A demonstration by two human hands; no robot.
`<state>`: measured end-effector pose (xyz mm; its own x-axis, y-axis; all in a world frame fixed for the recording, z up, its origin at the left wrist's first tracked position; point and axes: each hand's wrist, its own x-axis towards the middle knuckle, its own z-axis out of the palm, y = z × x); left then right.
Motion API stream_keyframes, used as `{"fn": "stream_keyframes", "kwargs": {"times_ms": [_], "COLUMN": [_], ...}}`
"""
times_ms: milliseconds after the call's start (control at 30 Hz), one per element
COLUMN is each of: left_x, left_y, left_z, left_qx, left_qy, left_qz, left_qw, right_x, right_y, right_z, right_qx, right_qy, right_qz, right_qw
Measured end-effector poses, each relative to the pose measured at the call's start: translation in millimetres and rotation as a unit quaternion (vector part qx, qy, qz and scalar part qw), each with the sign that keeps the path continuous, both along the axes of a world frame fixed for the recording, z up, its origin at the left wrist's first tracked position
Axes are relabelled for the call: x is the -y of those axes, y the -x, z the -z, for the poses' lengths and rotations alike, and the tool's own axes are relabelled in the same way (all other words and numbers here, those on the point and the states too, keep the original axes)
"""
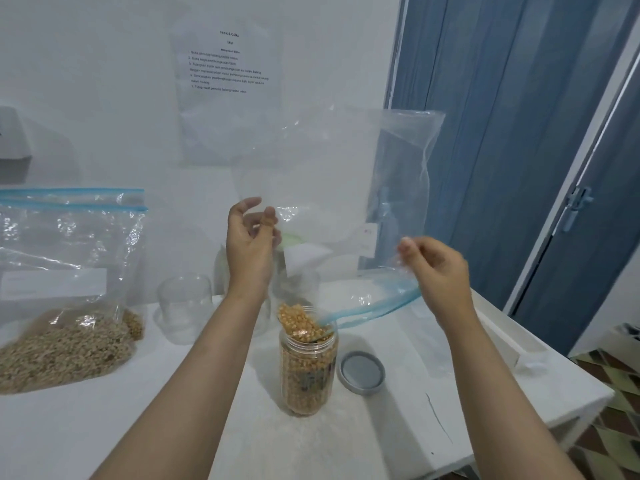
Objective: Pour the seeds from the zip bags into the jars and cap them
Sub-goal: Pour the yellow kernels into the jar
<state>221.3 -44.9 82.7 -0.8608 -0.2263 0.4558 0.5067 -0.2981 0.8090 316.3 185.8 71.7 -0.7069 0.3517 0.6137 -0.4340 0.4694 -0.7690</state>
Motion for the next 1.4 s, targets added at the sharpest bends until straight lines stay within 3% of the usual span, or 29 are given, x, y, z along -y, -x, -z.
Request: {"fn": "stream_keyframes", "kwargs": {"times_ms": [200,400,1400], "left_x": [-5.0,-6.1,-12.3], "left_y": [3.5,2.3,3.3], "left_z": [-10.3,-13.0,-29.2], "left_qx": [0.0,-0.007,-0.027], "left_qy": [0.003,0.012,-0.004], "left_qz": [-0.002,-0.017,-0.027], "left_qw": [1.0,1.0,0.999], "right_x": [-2.8,-5.6,-1.2], "right_y": [7.5,10.2,13.1], "right_z": [-9.8,-11.5,-9.1], "right_qx": [-0.039,-0.039,-0.078], "right_qy": [0.008,0.032,0.106], "right_qz": [0.016,-0.013,0.022], "right_qw": [0.999,0.999,0.991]}}
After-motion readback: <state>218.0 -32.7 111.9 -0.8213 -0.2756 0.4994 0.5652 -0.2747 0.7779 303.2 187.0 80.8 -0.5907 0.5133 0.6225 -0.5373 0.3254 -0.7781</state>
